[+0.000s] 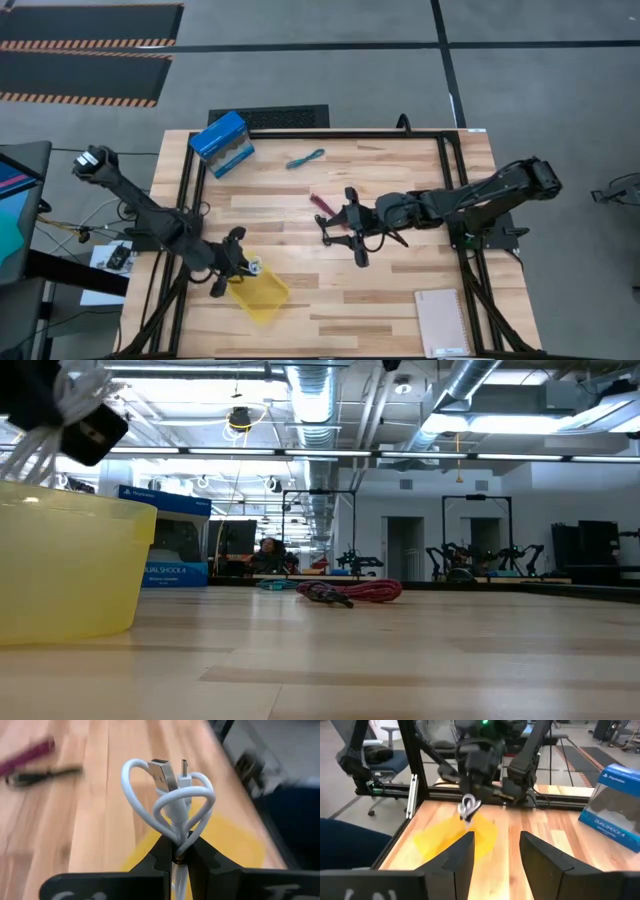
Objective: Pick and place USB-C Cables
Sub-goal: Put the white charger cable into the yellow bin
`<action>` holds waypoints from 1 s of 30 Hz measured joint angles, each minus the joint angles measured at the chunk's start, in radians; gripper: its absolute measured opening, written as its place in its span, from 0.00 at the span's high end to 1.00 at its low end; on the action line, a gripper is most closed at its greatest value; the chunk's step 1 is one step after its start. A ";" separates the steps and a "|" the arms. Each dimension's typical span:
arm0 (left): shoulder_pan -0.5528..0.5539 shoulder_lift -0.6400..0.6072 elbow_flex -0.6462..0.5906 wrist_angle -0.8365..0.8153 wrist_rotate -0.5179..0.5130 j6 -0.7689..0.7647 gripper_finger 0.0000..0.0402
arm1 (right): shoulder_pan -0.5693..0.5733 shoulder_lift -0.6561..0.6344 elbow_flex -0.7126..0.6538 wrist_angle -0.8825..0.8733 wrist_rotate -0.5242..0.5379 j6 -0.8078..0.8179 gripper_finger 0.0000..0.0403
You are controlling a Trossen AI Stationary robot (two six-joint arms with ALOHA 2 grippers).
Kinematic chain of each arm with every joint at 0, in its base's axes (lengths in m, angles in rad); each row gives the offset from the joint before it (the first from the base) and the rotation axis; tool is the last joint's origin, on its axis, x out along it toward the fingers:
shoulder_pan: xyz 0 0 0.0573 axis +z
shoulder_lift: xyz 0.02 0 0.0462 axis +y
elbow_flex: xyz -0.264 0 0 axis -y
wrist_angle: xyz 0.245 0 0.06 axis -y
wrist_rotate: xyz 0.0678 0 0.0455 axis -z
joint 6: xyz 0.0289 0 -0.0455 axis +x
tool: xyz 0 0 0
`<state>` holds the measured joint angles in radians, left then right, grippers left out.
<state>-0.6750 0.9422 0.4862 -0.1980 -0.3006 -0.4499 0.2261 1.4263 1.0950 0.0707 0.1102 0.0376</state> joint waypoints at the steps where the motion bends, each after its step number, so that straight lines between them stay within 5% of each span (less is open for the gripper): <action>1: -0.011 0.027 0.021 -0.034 -0.001 -0.001 0.98 | 0.000 0.001 -0.001 -0.011 0.001 0.000 0.56; 17: -0.060 0.516 0.332 -0.399 0.097 0.240 0.97 | 0.000 0.003 -0.002 -0.011 0.001 0.022 0.56; 30: 0.004 0.566 0.360 -0.380 0.247 0.314 0.97 | 0.000 0.003 -0.002 -0.011 0.002 0.026 0.57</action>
<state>-0.6715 1.5085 0.8459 -0.5779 -0.0541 -0.1357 0.2264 1.4288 1.0935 0.0601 0.1120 0.0635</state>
